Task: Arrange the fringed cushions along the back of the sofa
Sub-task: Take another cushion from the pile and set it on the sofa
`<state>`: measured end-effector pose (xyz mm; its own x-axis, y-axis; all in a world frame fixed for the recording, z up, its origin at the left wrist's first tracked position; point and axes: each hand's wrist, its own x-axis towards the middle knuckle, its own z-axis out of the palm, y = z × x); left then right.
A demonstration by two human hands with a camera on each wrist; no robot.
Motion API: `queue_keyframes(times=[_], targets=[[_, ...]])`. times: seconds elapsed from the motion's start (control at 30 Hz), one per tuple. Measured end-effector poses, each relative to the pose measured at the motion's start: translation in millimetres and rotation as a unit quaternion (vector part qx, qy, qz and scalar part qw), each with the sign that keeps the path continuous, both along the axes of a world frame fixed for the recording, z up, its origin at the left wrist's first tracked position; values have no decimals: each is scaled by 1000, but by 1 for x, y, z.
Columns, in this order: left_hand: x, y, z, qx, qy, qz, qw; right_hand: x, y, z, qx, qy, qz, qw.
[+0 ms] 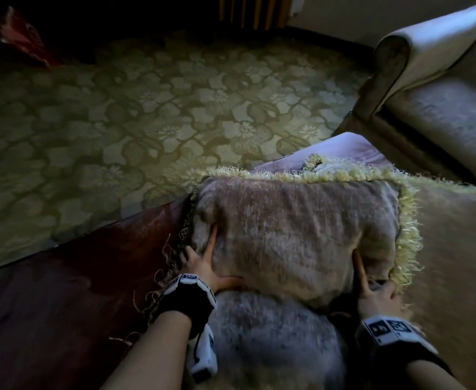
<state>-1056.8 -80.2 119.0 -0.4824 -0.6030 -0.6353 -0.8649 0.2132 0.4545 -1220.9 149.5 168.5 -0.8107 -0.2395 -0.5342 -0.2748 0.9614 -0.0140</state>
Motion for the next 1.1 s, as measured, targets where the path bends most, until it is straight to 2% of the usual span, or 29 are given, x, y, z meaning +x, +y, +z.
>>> queue_keyframes(times=[0.1, 0.17, 0.27, 0.33, 0.53, 0.6, 0.73, 0.83, 0.97, 1.03, 1.1], targets=[[14, 15, 16, -38, 60, 19, 997, 7, 12, 10, -53, -18, -5, 998], [24, 20, 30, -63, 100, 20, 993, 13, 18, 22, -107, 11, -11, 994], [35, 28, 59, -79, 119, 30, 989, 19, 29, 37, -159, 3, 11, 987], [38, 34, 87, -87, 135, 33, 986, 26, 39, 54, -197, 8, -6, 980], [22, 69, 170, -93, 163, 6, 982, 33, 88, 120, -212, 27, -20, 977], [5, 84, 195, -99, 186, -19, 977, 30, 110, 140, -222, 65, -31, 972], [-40, 126, 242, -141, 216, -93, 962, 13, 172, 169, -241, 144, -87, 956], [-79, 174, 268, -148, 226, -135, 953, 1, 231, 198, -250, 159, -138, 945], [-129, 272, 283, -159, 245, -203, 935, -9, 339, 210, -262, 239, -179, 918], [-154, 332, 283, -153, 263, -240, 922, -10, 401, 207, -261, 291, -217, 895], [-176, 398, 281, -147, 285, -271, 908, -5, 464, 207, -283, 306, -270, 868]])
